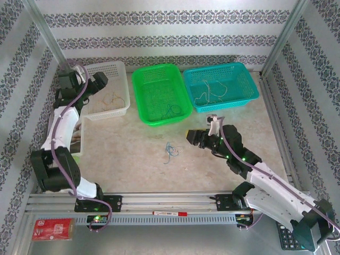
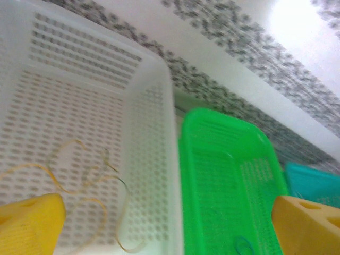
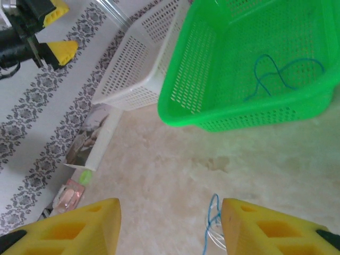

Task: Untangle the cables

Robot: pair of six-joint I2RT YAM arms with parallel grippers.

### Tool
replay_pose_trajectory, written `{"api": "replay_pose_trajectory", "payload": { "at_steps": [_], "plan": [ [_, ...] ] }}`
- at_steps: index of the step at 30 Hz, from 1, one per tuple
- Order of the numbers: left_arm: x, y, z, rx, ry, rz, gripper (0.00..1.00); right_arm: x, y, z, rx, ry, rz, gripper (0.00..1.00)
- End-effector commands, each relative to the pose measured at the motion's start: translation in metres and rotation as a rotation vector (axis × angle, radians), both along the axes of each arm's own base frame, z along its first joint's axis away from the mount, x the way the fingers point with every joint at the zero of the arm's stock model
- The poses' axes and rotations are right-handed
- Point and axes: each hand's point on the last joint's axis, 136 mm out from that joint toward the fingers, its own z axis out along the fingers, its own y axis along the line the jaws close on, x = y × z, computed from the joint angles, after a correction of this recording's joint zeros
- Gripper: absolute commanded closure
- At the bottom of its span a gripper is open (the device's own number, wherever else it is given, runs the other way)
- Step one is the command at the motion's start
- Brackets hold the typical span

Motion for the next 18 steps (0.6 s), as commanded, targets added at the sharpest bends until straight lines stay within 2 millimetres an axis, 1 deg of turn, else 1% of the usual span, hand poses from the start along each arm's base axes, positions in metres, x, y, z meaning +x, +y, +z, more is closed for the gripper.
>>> {"api": "replay_pose_trajectory", "payload": {
  "at_steps": [1, 4, 5, 8, 10, 11, 14, 16, 18],
  "plan": [
    [-0.021, -0.05, 0.017, -0.08, -0.071, -0.141, 0.0, 0.003, 0.008, 0.004, -0.02, -0.002, 0.038, 0.47],
    [-0.048, -0.083, 0.011, -0.101, -0.072, -0.211, 0.0, 0.001, 0.015, -0.01, -0.05, 0.028, 0.063, 0.48],
    [-0.058, -0.095, 0.006, -0.113, -0.066, -0.235, 0.0, -0.001, 0.017, -0.017, -0.064, 0.045, 0.073, 0.48],
    [-0.088, -0.125, -0.008, -0.129, -0.055, -0.293, 0.0, -0.015, 0.027, -0.042, -0.116, 0.094, 0.117, 0.49],
    [-0.105, -0.14, -0.023, -0.135, -0.038, -0.312, 0.0, -0.026, 0.034, -0.061, -0.146, 0.13, 0.146, 0.5],
    [-0.114, -0.146, -0.031, -0.136, -0.026, -0.318, 0.0, -0.034, 0.039, -0.072, -0.165, 0.152, 0.166, 0.51],
    [-0.133, -0.157, -0.055, -0.129, 0.005, -0.318, 0.0, -0.047, 0.045, -0.098, -0.22, 0.193, 0.184, 0.53],
    [-0.14, -0.159, -0.064, -0.133, 0.014, -0.31, 0.0, -0.051, 0.046, -0.11, -0.24, 0.214, 0.175, 0.53],
    [-0.144, -0.161, -0.07, -0.143, 0.017, -0.307, 0.0, -0.052, 0.048, -0.118, -0.242, 0.233, 0.168, 0.54]
  ]
}}
